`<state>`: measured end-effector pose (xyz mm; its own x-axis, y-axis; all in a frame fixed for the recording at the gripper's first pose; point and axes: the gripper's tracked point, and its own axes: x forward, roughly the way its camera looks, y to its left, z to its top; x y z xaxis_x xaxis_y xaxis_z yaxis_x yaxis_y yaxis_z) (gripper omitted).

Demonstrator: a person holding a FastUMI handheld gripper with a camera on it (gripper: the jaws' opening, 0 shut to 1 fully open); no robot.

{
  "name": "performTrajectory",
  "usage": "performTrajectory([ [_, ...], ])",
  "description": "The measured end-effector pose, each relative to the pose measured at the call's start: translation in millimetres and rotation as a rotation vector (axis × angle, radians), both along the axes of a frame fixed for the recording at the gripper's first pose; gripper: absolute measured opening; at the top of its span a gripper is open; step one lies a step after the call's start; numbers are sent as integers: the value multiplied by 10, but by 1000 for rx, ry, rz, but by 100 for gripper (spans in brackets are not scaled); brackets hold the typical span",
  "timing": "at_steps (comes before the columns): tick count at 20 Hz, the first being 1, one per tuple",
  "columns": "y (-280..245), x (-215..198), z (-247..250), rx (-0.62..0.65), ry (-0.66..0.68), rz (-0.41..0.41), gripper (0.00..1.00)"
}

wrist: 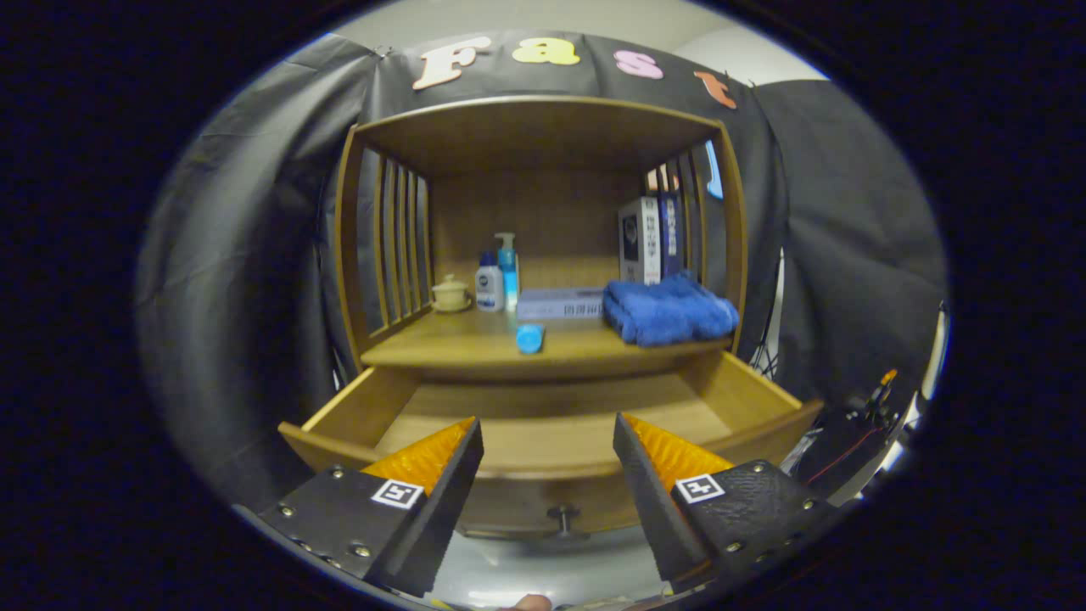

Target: Pull open the drawer, take out the items inside it, and place them on the countertop above the cabinet.

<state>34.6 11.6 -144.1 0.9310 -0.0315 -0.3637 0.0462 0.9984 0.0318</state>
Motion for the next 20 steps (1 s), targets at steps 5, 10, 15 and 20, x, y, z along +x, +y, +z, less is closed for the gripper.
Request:
performTrajectory([
  [5, -18, -74, -278, 19, 49, 22, 94],
  [10, -103, -51, -286, 62, 10, -3, 94],
  [15, -128, 12, -310, 19, 13, 3, 94],
  [20, -146, 129, -245, 25, 3, 15, 97],
])
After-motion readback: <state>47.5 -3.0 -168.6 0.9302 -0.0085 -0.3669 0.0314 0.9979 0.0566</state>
